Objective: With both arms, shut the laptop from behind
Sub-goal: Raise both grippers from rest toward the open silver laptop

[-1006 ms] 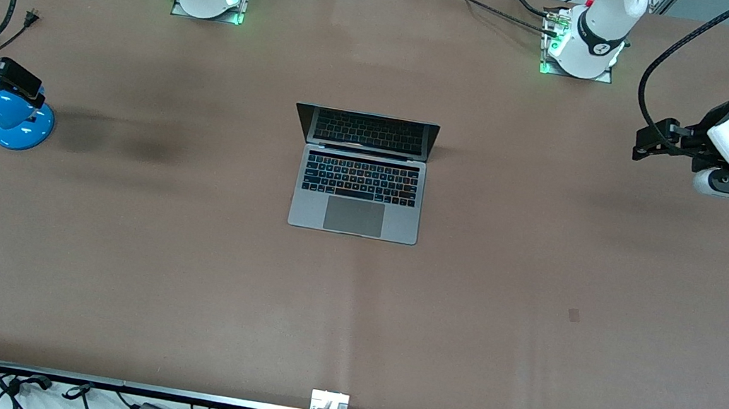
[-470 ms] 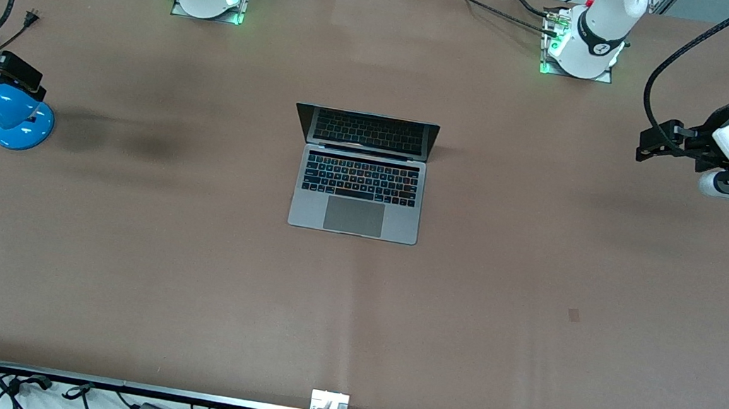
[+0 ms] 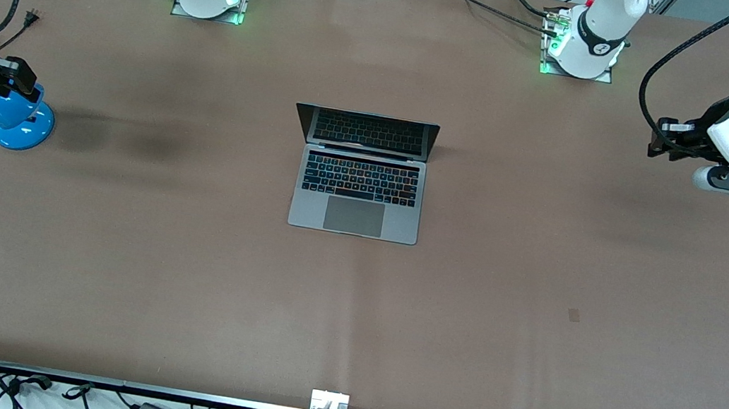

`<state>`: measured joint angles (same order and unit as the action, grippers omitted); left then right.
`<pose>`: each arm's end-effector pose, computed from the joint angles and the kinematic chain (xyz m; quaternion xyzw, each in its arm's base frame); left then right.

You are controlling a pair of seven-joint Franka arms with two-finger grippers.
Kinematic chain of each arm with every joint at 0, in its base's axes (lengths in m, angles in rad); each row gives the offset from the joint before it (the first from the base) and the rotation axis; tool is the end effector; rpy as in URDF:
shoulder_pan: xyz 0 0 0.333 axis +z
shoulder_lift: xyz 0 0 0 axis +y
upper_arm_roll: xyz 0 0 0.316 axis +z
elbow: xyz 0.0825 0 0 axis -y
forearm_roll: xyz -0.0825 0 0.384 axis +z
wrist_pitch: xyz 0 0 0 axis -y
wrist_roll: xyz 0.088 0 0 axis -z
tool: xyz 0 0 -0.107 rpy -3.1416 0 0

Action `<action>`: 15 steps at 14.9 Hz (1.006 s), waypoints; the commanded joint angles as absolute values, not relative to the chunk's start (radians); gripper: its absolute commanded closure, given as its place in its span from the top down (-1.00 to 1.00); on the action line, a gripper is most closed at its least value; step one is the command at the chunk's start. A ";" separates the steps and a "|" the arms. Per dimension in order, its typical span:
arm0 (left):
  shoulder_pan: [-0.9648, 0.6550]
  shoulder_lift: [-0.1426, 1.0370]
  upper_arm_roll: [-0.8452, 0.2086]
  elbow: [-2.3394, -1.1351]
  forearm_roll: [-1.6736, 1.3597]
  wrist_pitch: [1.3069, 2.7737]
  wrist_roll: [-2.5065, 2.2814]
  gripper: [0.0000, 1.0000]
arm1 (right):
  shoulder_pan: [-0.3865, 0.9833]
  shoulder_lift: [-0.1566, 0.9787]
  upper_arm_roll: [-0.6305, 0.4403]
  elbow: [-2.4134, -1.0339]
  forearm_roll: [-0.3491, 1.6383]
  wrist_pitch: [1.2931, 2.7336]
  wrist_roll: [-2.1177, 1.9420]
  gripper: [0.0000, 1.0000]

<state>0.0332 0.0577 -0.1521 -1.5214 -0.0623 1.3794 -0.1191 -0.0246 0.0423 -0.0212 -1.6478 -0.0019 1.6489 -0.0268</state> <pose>0.5456 -0.0703 0.6014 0.9944 -0.0031 -0.1028 0.0233 0.5698 -0.0261 0.5709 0.9997 -0.0094 -0.0206 0.0006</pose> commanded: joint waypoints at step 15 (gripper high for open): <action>0.017 -0.007 -0.340 -1.826 -0.308 1.506 -0.322 -1.00 | 0.169 0.101 -0.011 -1.834 0.248 1.588 0.003 -1.00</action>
<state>0.0123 0.0634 -0.2989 -1.6778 -0.2427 1.4011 -0.3078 0.1623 0.1236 -0.0055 -1.7737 0.1678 1.5833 -0.0147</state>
